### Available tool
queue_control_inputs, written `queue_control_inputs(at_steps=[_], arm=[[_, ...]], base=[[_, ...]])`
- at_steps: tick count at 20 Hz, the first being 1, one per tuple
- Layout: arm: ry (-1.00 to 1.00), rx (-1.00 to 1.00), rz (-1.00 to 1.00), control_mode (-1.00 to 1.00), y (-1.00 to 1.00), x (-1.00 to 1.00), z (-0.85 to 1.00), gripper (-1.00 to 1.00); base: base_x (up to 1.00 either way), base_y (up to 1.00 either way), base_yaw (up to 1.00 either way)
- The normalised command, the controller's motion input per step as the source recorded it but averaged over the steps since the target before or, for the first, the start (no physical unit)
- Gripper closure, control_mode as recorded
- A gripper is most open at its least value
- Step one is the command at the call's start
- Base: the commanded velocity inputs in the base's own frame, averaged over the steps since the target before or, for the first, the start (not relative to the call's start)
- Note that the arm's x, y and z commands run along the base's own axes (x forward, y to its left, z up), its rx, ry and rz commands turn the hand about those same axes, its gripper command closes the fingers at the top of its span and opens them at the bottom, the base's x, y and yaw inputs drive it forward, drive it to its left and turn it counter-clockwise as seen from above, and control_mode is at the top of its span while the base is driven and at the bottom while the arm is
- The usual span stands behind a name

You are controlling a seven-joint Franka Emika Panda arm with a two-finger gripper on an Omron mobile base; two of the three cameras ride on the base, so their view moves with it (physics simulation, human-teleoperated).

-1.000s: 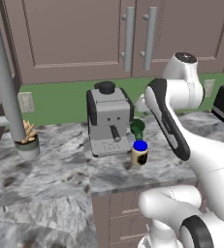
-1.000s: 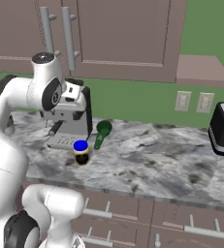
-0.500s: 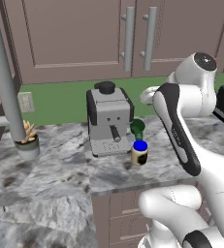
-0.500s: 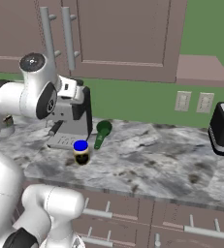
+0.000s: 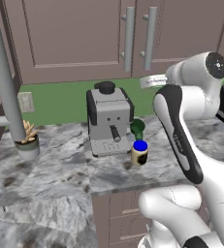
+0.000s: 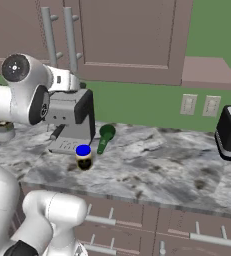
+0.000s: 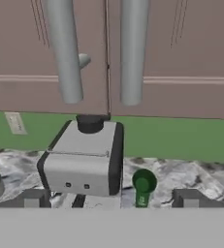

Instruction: Pick the pan from the cabinet and place it on the stove. Then turn on the stove burner for the pan.

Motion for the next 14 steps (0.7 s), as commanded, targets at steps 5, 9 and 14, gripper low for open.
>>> queue_control_inputs(at_steps=[5,9,14], arm=[[-0.45,-0.03,0.00,-1.00,0.06,-0.47,0.33,-1.00],[-0.44,0.00,0.00,-1.00,-0.04,-0.72,0.13,-1.00],[-0.35,0.00,-0.01,-1.00,-0.03,-0.14,0.16,-1.00]], base=[[0.00,0.00,0.00],[0.00,0.00,0.00],[0.00,0.00,0.00]])
